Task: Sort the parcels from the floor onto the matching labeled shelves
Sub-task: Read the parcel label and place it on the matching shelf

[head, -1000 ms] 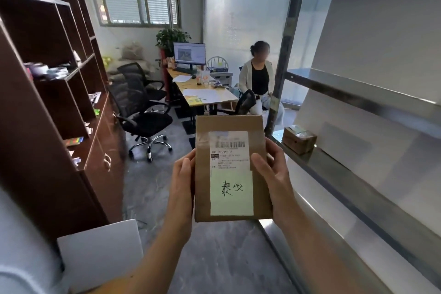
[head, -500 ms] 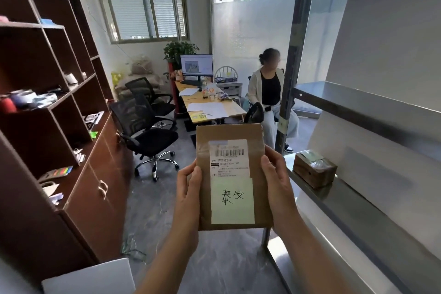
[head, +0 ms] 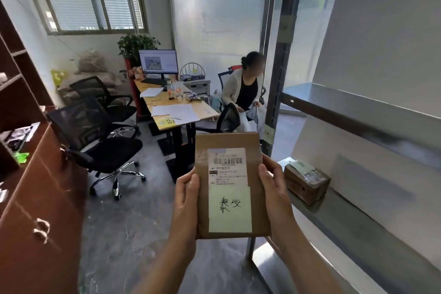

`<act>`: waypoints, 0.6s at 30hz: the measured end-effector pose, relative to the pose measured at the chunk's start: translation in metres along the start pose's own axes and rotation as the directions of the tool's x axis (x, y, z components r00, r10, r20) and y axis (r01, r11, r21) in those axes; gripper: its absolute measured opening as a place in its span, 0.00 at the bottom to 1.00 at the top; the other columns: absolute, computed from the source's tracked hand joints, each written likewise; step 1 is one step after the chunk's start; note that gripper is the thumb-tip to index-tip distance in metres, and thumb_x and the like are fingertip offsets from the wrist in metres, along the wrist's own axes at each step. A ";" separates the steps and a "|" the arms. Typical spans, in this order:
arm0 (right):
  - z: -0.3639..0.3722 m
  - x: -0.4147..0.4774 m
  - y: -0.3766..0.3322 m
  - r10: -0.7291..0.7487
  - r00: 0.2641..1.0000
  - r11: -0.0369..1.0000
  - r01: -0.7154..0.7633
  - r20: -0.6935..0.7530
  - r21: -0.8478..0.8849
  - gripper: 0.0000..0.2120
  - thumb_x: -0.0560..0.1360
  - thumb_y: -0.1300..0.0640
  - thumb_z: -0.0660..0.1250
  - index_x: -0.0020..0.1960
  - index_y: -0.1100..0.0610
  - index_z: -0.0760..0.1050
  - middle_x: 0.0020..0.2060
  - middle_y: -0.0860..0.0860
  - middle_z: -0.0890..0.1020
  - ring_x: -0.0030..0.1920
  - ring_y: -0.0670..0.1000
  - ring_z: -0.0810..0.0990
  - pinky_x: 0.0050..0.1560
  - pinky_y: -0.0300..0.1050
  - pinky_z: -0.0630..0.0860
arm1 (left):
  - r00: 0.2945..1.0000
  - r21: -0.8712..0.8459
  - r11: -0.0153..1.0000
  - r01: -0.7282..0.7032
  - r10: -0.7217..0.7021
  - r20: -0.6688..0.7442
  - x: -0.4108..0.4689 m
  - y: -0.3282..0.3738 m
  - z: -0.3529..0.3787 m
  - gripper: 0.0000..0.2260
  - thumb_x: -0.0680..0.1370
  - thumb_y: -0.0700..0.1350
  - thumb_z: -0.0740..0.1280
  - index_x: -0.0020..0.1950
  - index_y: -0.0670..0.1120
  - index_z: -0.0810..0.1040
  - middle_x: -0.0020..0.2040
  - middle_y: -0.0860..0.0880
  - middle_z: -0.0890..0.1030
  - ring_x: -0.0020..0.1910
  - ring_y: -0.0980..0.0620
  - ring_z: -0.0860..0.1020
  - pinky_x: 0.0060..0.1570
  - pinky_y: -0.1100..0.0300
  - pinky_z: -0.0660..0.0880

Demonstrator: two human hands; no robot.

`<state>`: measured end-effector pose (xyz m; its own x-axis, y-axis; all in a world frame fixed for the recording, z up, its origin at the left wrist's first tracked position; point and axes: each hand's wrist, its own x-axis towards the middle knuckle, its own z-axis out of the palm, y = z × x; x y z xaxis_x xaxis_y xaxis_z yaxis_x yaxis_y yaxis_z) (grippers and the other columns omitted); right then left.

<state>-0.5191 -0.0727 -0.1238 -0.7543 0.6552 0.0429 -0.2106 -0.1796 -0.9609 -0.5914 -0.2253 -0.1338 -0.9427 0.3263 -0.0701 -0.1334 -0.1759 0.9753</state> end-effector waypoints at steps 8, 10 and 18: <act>0.065 0.068 0.029 -0.005 0.982 1.000 0.003 -0.188 -0.014 0.10 0.80 0.44 0.62 0.61 0.35 0.73 0.56 0.52 0.83 0.53 0.56 0.85 0.53 0.63 0.82 | 0.986 0.005 0.998 0.058 -0.058 0.157 0.118 0.010 -0.027 0.10 0.82 0.60 0.60 0.56 0.59 0.77 0.44 0.52 0.88 0.43 0.48 0.86 0.40 0.49 0.84; 0.076 0.082 0.030 -0.014 0.972 1.000 0.012 -0.233 -0.007 0.10 0.80 0.45 0.62 0.60 0.35 0.73 0.55 0.51 0.84 0.52 0.56 0.85 0.54 0.63 0.82 | 0.976 0.009 0.998 0.056 -0.057 0.209 0.145 0.015 -0.028 0.10 0.82 0.59 0.61 0.57 0.57 0.77 0.41 0.54 0.88 0.41 0.51 0.86 0.38 0.52 0.83; 0.075 0.127 0.032 -0.034 0.906 0.999 0.037 -0.422 -0.001 0.10 0.80 0.47 0.63 0.61 0.38 0.74 0.49 0.50 0.87 0.46 0.51 0.87 0.42 0.48 0.83 | 0.920 0.070 0.993 0.093 -0.113 0.375 0.218 0.010 0.003 0.15 0.76 0.66 0.61 0.54 0.60 0.78 0.49 0.46 0.87 0.50 0.40 0.86 0.52 0.38 0.83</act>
<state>-0.6684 -0.0500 -0.1281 -0.4141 0.9092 -0.0438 -0.2381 -0.1546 -0.9588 -0.7975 -0.1526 -0.1390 -0.7375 0.6685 -0.0961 -0.1992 -0.0794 0.9767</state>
